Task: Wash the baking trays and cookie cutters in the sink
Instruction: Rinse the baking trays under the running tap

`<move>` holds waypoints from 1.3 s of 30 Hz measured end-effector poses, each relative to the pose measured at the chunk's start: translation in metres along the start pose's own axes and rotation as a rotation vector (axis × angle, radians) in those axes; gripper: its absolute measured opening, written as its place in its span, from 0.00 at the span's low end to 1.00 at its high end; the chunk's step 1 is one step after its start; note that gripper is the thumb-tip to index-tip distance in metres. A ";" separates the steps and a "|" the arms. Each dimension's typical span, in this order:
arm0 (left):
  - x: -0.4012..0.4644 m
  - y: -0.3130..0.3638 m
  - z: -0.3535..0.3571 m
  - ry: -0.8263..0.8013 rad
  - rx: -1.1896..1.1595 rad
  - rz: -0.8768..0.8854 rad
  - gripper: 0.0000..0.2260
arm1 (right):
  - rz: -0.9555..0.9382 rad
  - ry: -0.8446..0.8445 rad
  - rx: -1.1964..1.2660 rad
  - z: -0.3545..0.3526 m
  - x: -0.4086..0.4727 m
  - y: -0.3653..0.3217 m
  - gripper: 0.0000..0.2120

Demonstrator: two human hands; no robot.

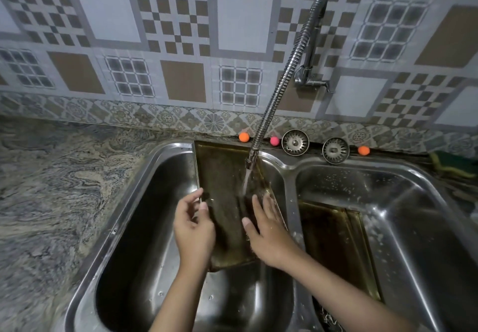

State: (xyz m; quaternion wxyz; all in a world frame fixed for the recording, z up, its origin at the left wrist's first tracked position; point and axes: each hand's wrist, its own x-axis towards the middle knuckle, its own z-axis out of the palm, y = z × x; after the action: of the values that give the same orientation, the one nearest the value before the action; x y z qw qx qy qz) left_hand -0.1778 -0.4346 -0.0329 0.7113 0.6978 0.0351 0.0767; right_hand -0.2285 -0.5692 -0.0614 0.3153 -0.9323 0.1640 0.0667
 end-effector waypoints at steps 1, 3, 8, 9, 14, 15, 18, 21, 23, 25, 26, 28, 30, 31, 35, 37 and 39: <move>0.000 0.002 0.001 -0.006 -0.004 0.009 0.12 | -0.004 0.018 0.006 -0.004 0.005 -0.001 0.32; -0.007 0.006 0.005 -0.028 -0.001 0.045 0.13 | -0.011 0.076 0.016 -0.012 0.022 -0.009 0.32; -0.008 0.021 0.011 -0.034 0.027 0.185 0.11 | -0.050 0.182 0.010 -0.018 0.049 -0.034 0.30; -0.005 0.022 0.010 -0.029 0.027 0.192 0.11 | -0.070 0.209 -0.037 -0.017 0.049 -0.036 0.30; 0.002 0.017 0.007 -0.005 -0.008 0.154 0.11 | -0.181 0.341 -0.068 -0.020 0.045 -0.031 0.33; 0.003 0.014 0.006 0.006 -0.025 0.125 0.11 | -0.220 0.342 -0.070 -0.021 0.044 -0.025 0.34; 0.010 0.002 0.005 0.051 -0.068 0.015 0.11 | -0.349 0.312 -0.162 -0.024 0.034 -0.003 0.29; 0.012 -0.013 0.008 0.047 -0.080 -0.063 0.12 | -0.473 0.426 -0.302 -0.033 0.013 0.011 0.20; 0.011 -0.019 0.010 0.055 -0.089 -0.102 0.12 | -0.448 0.538 -0.312 -0.039 0.002 0.023 0.17; 0.011 -0.023 0.011 0.067 -0.091 -0.157 0.12 | -0.264 0.548 -0.067 -0.045 -0.009 0.032 0.16; 0.011 -0.025 0.011 0.080 -0.090 -0.187 0.12 | -0.164 0.486 0.166 -0.048 -0.015 0.035 0.16; 0.010 -0.028 0.014 0.080 -0.085 -0.255 0.13 | -0.049 0.346 0.652 -0.053 -0.022 0.035 0.17; 0.009 -0.037 0.018 0.026 -0.071 -0.343 0.14 | 0.014 0.335 0.902 -0.057 -0.027 0.031 0.17; 0.007 -0.040 0.020 -0.029 -0.050 -0.400 0.13 | 0.044 0.361 0.968 -0.059 -0.028 0.030 0.17; 0.000 -0.039 0.023 -0.307 0.115 -0.469 0.08 | 0.015 0.503 0.955 -0.075 -0.037 0.017 0.15; -0.004 -0.024 0.021 -0.391 0.130 -0.372 0.12 | -0.039 0.564 0.781 -0.079 -0.042 0.005 0.15; -0.008 -0.001 0.021 -0.523 0.019 -0.333 0.14 | -0.087 0.620 0.599 -0.072 -0.048 -0.008 0.17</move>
State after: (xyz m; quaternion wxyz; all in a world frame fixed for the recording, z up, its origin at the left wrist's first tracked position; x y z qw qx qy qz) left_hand -0.1827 -0.4566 -0.0335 0.6926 0.6851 -0.0345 -0.2232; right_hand -0.2691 -0.5946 0.0116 0.5101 -0.7818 0.2236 -0.2804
